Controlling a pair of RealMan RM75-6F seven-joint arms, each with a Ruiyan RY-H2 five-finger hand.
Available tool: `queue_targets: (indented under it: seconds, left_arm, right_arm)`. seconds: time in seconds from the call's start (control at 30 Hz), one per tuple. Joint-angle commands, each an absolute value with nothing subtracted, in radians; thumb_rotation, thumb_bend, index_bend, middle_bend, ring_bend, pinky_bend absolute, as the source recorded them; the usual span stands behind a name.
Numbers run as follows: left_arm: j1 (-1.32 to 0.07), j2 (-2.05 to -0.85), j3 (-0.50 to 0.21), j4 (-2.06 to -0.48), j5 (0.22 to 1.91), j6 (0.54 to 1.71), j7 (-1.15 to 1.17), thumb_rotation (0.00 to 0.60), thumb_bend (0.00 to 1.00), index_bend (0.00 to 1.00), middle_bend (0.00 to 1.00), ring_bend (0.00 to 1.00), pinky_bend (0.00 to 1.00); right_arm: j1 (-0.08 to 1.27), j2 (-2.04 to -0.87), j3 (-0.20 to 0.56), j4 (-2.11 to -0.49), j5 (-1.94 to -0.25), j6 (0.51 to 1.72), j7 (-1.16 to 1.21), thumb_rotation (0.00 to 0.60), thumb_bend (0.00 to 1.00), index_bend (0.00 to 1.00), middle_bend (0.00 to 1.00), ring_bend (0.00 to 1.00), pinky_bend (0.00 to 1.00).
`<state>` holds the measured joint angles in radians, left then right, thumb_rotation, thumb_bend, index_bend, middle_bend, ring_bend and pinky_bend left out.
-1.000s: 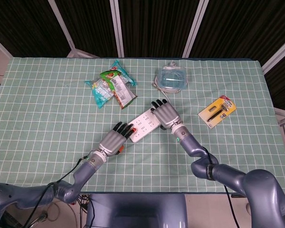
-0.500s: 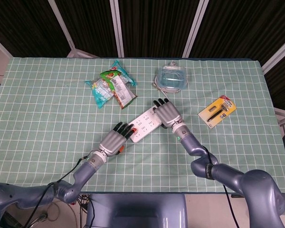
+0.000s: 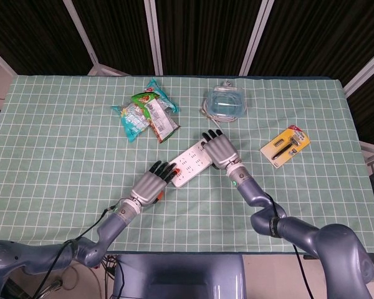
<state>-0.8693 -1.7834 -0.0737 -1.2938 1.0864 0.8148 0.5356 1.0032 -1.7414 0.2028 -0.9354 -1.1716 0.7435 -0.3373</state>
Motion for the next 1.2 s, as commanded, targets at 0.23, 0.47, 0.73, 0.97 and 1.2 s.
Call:
queue_targets:
  seconds: [0.23,0.47,0.73,0.97,1.2]
  left_arm:
    - [-0.866,-1.787,-0.066,-1.294,1.082,0.815,0.541,0.600,0.45,0.07,0.00,0.00,0.05]
    - [-0.861,-1.777,-0.064,-1.312,1.077,0.826,0.552,0.600,0.45,0.07,0.00,0.00,0.05]
    - [-0.857,-1.743,-0.085,-1.371,1.078,0.863,0.560,0.600,0.45,0.07,0.00,0.00,0.05]
    - [-0.856,-1.679,-0.154,-1.472,1.114,0.948,0.538,0.600,0.45,0.07,0.00,0.00,0.05]
    - [-0.820,-1.545,-0.200,-1.621,1.150,1.048,0.525,0.600,0.43,0.07,0.00,0.00,0.05]
  right_arm:
    - [0.986,-1.709,0.235,-1.000,-1.136,0.774,-0.346,0.600,0.59,0.61,0.20,0.16,0.23]
    - [0.975,-1.666,0.244,-1.065,-1.128,0.804,-0.374,0.600,0.59,0.61,0.20,0.16,0.23]
    - [0.960,-1.591,0.260,-1.205,-1.112,0.862,-0.440,0.600,0.59,0.61,0.20,0.16,0.23]
    - [0.938,-1.508,0.280,-1.362,-1.107,0.946,-0.510,0.600,0.60,0.61,0.20,0.16,0.23]
    - [0.885,-1.399,0.278,-1.551,-1.088,1.039,-0.587,0.600,0.59,0.61,0.20,0.16,0.23]
